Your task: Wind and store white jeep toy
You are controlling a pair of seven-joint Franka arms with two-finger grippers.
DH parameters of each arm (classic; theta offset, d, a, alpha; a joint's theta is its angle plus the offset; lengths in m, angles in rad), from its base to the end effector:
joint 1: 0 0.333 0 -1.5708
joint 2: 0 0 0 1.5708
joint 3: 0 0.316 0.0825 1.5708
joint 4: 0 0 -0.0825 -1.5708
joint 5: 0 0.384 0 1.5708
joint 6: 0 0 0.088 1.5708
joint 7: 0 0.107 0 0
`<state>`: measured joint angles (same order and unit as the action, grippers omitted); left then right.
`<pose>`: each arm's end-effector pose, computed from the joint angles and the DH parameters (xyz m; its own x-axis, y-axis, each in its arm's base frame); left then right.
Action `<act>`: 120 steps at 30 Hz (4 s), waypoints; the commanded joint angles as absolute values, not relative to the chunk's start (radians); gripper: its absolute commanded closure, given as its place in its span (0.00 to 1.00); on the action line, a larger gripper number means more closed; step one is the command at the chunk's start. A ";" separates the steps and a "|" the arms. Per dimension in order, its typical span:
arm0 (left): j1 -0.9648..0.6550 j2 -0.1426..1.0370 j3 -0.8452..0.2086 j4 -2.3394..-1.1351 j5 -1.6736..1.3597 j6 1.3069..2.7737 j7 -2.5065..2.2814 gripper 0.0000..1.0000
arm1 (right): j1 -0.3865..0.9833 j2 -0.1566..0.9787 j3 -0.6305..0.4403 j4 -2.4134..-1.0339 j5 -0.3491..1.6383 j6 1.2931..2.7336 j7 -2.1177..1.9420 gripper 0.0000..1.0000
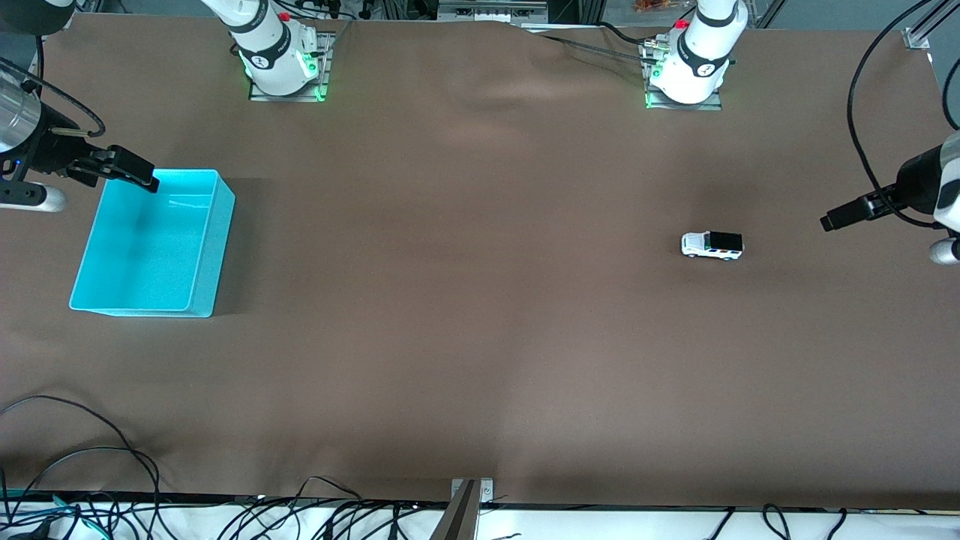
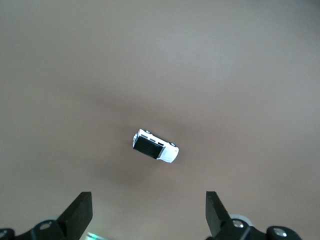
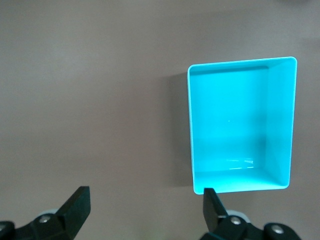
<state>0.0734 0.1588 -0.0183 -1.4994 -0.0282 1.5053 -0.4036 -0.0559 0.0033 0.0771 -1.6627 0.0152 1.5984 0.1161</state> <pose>0.5911 0.0302 0.5616 0.8850 0.4401 -0.1522 0.4407 -0.8971 -0.0313 0.5541 0.0133 0.5817 0.9931 -0.0952 -0.0689 -0.0959 -0.9954 -0.0075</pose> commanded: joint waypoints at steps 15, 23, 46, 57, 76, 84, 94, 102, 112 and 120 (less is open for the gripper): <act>0.066 0.184 -0.035 -1.632 -0.043 1.565 -1.187 0.00 | -0.055 -0.003 0.083 -1.652 0.003 1.597 0.103 0.00; 0.067 0.138 -0.037 -1.810 -0.041 1.719 -1.382 0.00 | -0.054 -0.003 0.084 -1.648 0.005 1.598 0.103 0.00; 0.075 0.057 -0.041 -2.278 -0.041 2.223 -1.577 0.00 | -0.054 0.000 0.083 -1.638 0.006 1.598 0.103 0.00; 0.075 0.123 -0.043 -2.370 -0.041 2.448 -1.574 0.00 | -0.054 0.002 0.083 -1.638 0.008 1.598 0.103 0.00; 0.075 0.210 -0.043 -2.413 0.002 2.582 -1.572 0.00 | -0.054 0.002 0.083 -1.637 0.014 1.598 0.104 0.00; 0.071 0.218 -0.043 -2.464 0.002 2.658 -1.572 0.01 | -0.054 0.003 0.081 -1.637 0.014 1.598 0.104 0.00; 0.069 0.233 -0.043 -2.464 0.002 2.665 -1.572 0.45 | -0.054 0.003 0.081 -1.637 0.014 1.598 0.104 0.00; 0.069 0.227 -0.043 -2.459 0.002 2.663 -1.569 0.68 | -0.055 0.003 0.080 -1.637 0.014 1.598 0.104 0.00; 0.055 0.169 -0.092 -2.450 0.002 2.625 -1.595 0.68 | -0.055 0.003 0.080 -1.637 0.014 1.598 0.104 0.00; 0.051 0.175 -0.181 -2.451 0.026 2.623 -1.735 0.68 | -0.055 0.003 0.080 -1.637 0.014 1.598 0.104 0.00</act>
<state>0.0622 0.1980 -0.1508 -2.4440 -0.0191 2.6447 -1.6398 -0.0523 0.0030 0.0786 -1.6495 0.0153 1.6016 0.1152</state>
